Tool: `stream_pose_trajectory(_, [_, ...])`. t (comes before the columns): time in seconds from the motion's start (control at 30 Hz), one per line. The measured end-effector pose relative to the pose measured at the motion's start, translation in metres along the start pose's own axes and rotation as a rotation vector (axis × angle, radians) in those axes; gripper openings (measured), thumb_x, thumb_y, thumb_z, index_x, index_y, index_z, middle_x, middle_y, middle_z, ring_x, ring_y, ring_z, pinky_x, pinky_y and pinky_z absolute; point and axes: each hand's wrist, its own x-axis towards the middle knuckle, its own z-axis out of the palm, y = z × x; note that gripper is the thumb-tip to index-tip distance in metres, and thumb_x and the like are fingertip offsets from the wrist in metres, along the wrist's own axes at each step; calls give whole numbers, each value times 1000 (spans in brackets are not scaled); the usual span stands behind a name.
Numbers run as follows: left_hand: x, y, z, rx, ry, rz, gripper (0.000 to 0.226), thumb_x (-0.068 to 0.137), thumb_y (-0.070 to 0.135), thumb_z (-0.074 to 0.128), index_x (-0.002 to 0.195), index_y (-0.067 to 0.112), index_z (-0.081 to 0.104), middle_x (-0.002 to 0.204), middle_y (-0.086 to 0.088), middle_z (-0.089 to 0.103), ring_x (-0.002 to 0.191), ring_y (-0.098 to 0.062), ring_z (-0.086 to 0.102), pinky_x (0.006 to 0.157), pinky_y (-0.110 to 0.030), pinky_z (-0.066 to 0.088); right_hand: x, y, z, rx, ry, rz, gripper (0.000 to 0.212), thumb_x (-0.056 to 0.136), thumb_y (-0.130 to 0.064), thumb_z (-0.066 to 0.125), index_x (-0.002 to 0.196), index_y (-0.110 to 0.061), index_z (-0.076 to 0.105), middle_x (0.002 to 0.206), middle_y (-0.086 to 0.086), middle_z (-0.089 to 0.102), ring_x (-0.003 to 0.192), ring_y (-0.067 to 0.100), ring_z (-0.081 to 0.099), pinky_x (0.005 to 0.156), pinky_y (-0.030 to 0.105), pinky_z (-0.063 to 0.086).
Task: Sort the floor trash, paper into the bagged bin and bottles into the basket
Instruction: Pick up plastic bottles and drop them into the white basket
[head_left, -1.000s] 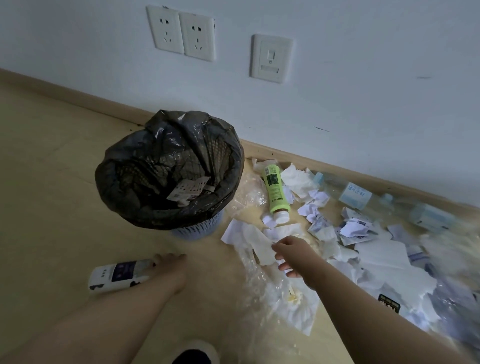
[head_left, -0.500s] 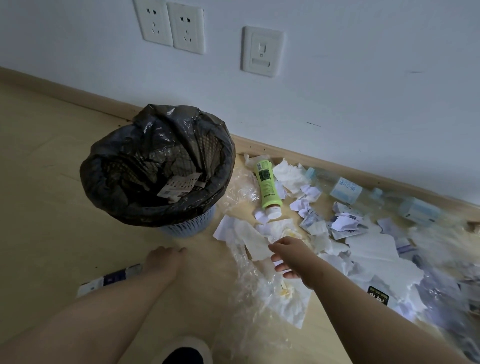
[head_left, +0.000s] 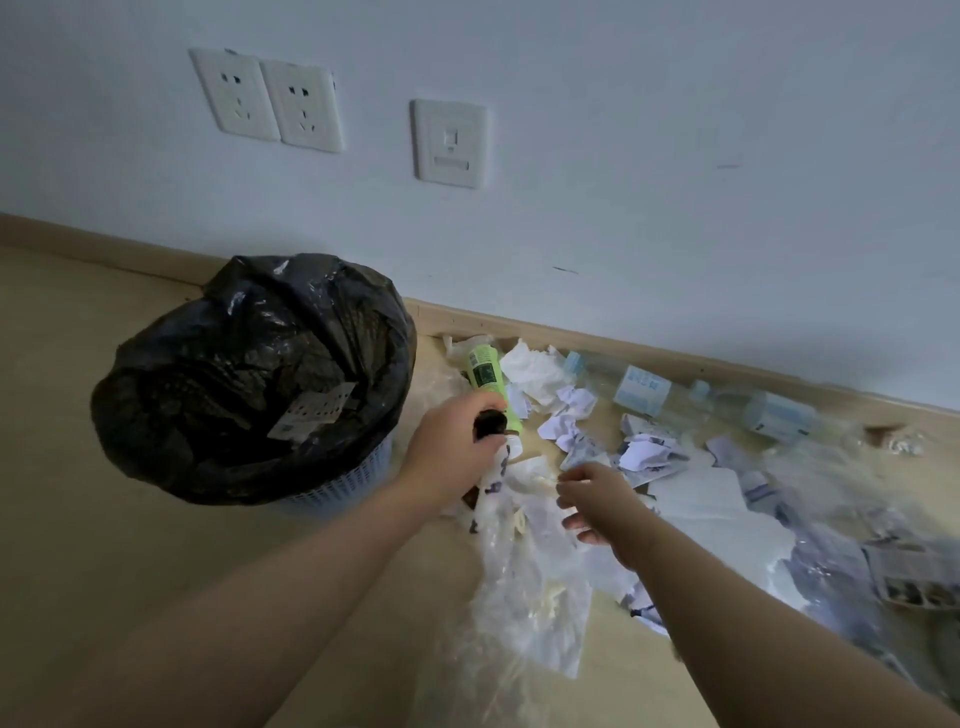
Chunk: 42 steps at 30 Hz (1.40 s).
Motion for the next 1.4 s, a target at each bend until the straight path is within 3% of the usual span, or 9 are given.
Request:
stream_pose_trajectory(0.2, [44,63,-34,-246,260,121,22,85,10,62,101,25,59,103,7,58,92,-8,56,81,-15,41,3,-23,-21,263,202,-147,24,93,-5,40,111,-17,51,91,6,57,63,15,53,54,23,43])
stream_pose_trajectory(0.3, [80,100,-38,-240,340,63,24,88,9,54,108,23,58,110,3,49,89,-8,48,67,-4,35,3,-27,-31,408,245,-129,19,94,-9,39,107,-17,50,80,2,55,64,16,51,54,25,42])
stream_pose_trajectory(0.4, [100,125,-18,-337,350,-105,27,90,7,48,114,17,57,120,-6,46,88,-15,48,77,-18,40,2,-31,-40,606,240,-54,15,97,-25,41,101,-15,51,83,4,57,66,16,53,58,27,42])
stream_pose_trajectory(0.53, [63,109,44,-518,292,-379,15,85,8,57,97,15,61,108,-7,62,91,-23,59,75,-25,45,2,-41,-48,909,222,36,36,97,-43,39,88,-12,54,92,6,60,80,20,58,68,32,46])
stream_pose_trajectory(0.67, [23,73,73,-247,71,-94,10,82,15,65,85,20,56,85,0,63,76,-16,57,60,-20,42,2,-32,-53,983,210,119,27,96,-40,42,104,-16,52,92,5,62,85,21,58,78,33,46])
stream_pose_trajectory(0.97, [19,68,83,-264,-193,160,34,70,6,74,76,35,57,87,7,67,88,-12,65,80,-28,54,7,-4,-59,1084,168,190,18,87,-22,61,98,-9,56,102,10,61,77,23,62,63,32,51])
stream_pose_trajectory(1.13, [33,66,81,-542,-116,-242,28,84,2,56,77,28,59,90,7,62,83,-12,59,73,-27,53,5,5,-63,1016,260,182,17,86,-18,63,94,-9,51,85,8,58,67,19,58,44,26,52])
stream_pose_trajectory(1.27, [38,39,89,-256,15,-428,22,88,4,44,93,19,59,107,-4,58,77,-16,51,60,-23,41,4,20,-62,891,284,228,17,88,-20,62,82,-13,48,75,8,54,62,19,51,58,31,49])
stream_pose_trajectory(1.4, [39,8,95,182,-236,-428,36,88,9,40,122,19,50,132,-11,39,107,-27,47,89,-32,42,3,33,-59,806,260,288,23,87,-24,64,79,-12,47,81,12,57,66,21,56,68,35,49])
